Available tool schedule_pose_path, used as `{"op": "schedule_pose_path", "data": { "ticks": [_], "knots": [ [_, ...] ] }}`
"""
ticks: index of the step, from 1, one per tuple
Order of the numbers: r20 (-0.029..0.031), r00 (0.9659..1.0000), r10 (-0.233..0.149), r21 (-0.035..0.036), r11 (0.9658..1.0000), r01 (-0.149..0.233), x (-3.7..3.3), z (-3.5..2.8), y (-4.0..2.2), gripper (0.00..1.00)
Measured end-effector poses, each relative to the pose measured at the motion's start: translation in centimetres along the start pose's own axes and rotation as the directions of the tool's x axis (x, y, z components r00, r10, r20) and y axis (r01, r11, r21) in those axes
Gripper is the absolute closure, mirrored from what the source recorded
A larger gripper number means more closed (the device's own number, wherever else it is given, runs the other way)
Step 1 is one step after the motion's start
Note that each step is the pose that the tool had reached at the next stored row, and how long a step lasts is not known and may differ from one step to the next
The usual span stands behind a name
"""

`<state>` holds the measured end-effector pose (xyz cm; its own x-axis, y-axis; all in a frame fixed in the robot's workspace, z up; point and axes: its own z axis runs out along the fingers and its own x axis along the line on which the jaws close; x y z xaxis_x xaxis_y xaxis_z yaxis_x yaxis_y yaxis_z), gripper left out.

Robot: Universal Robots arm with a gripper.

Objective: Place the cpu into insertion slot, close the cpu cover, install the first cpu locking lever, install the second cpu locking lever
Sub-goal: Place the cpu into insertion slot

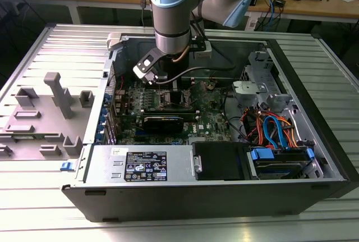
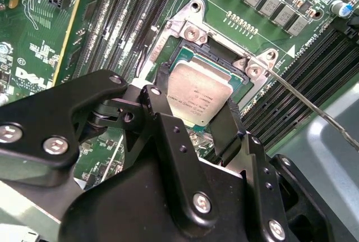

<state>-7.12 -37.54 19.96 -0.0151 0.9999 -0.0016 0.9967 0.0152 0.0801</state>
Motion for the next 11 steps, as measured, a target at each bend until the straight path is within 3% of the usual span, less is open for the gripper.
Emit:
{"op": "schedule_pose_path", "data": {
  "ticks": [11],
  "knots": [
    [-0.0002,1.0,0.0,-0.0001,1.0,0.0,0.0,0.03,0.0,0.46]
  ]
}}
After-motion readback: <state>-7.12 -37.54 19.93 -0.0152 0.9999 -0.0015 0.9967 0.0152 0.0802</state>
